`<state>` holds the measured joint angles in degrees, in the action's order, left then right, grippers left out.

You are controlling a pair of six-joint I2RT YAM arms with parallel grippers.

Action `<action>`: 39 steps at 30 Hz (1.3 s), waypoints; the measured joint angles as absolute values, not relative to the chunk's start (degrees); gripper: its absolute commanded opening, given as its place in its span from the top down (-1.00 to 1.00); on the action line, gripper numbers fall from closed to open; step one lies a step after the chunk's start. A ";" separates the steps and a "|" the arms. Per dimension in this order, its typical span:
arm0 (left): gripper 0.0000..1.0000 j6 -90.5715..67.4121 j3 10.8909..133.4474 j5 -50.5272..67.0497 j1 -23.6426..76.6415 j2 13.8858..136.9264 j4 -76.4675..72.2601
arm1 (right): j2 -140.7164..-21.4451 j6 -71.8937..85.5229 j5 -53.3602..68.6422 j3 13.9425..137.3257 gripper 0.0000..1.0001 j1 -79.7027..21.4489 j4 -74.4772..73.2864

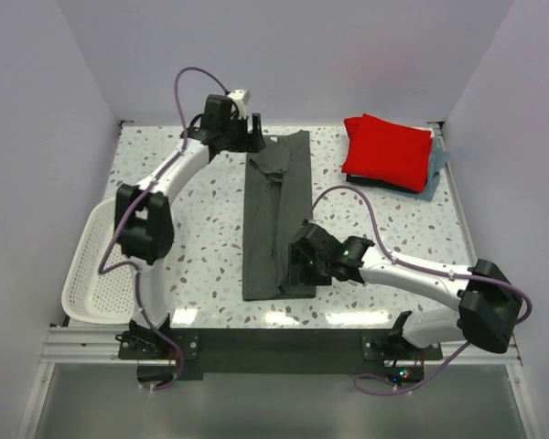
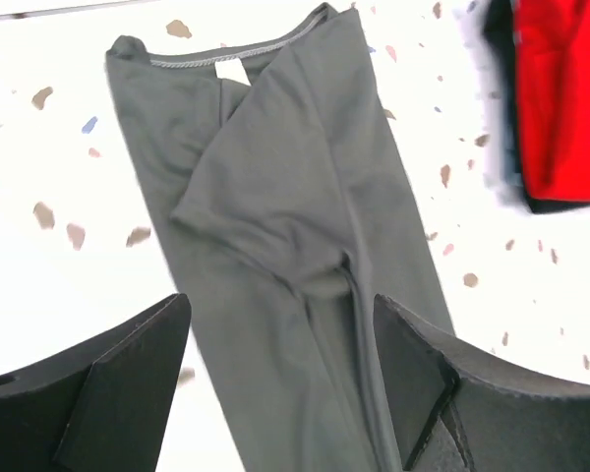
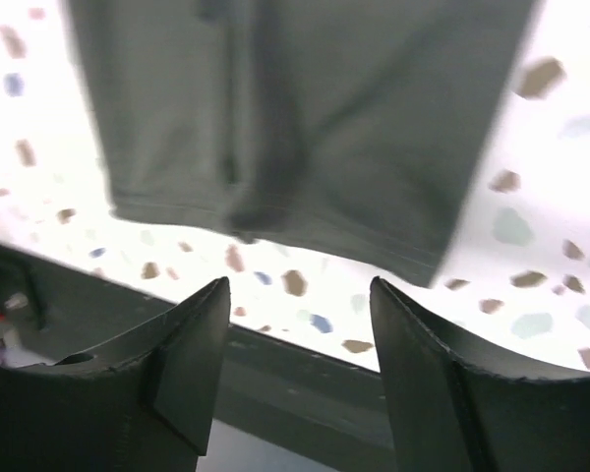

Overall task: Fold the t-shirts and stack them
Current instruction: Fold the tshirt

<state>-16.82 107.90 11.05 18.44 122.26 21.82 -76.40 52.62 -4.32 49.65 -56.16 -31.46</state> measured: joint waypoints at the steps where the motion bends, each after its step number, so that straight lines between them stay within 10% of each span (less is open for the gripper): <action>1: -0.59 -17.15 103.79 10.94 18.44 118.02 21.41 | -76.18 53.41 -5.17 48.56 -0.18 -56.12 -31.99; 15: -0.59 -17.23 62.22 7.01 22.44 85.60 29.06 | -74.17 59.18 -11.07 41.28 0.02 -54.65 -35.38; 39: -0.57 -14.37 54.83 9.98 25.85 80.34 45.56 | -77.80 58.54 -7.70 40.27 0.28 -53.93 -29.71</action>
